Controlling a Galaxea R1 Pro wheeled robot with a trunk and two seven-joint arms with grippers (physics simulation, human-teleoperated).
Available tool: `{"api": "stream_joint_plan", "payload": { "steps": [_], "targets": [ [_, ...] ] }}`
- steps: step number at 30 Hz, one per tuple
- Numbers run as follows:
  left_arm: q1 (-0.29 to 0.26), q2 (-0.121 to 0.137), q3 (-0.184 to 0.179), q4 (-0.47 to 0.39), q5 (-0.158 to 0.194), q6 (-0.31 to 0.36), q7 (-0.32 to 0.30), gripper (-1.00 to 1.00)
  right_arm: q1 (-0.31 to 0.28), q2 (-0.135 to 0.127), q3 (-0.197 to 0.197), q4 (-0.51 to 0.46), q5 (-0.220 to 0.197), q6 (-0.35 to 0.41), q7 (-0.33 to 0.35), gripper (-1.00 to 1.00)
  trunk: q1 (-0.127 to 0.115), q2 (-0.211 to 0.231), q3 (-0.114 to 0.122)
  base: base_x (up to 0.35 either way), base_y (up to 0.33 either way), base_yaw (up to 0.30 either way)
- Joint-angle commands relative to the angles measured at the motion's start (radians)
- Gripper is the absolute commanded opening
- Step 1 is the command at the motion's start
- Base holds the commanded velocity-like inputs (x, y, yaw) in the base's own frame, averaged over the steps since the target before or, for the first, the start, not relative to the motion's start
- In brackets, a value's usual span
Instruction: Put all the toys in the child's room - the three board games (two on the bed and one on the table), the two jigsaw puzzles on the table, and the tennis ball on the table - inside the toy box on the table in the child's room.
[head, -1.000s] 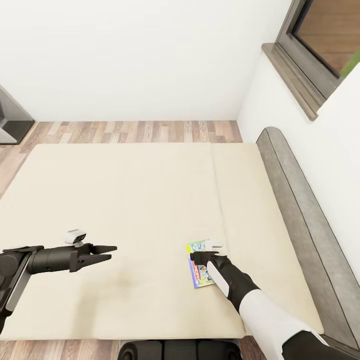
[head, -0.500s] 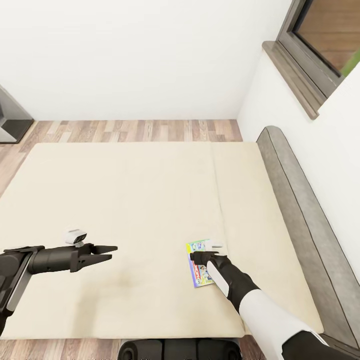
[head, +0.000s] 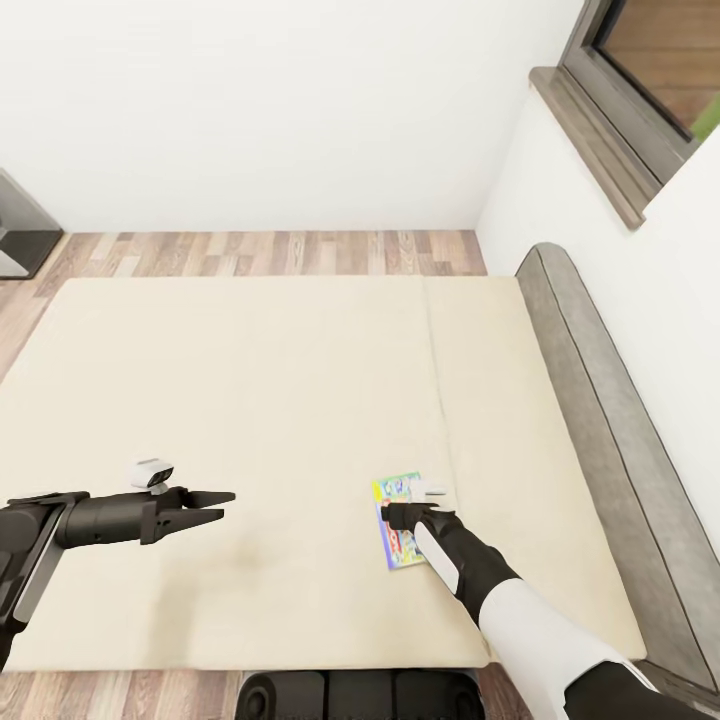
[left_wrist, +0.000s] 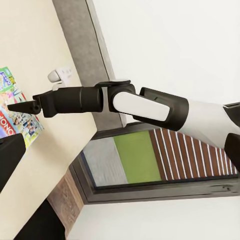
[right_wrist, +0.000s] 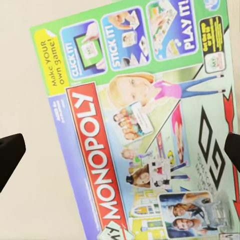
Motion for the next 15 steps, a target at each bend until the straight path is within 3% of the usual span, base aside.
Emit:
{"api": "stream_joint_plan", "payload": {
  "steps": [1,15],
  "targets": [
    [0.000,0.000,0.000,0.000,0.000,0.011,-0.004,1.00,-0.001,-0.001,0.006,-0.002,-0.010,0.003,-0.010,1.00,0.000,-0.002,-0.003,0.000,0.000,0.000],
    [0.000,0.000,0.000,0.000,0.000,0.011,-0.004,1.00,-0.001,0.001,0.009,-0.007,-0.006,0.003,-0.010,1.00,0.000,-0.002,-0.026,0.000,0.000,0.000]
  ]
}}
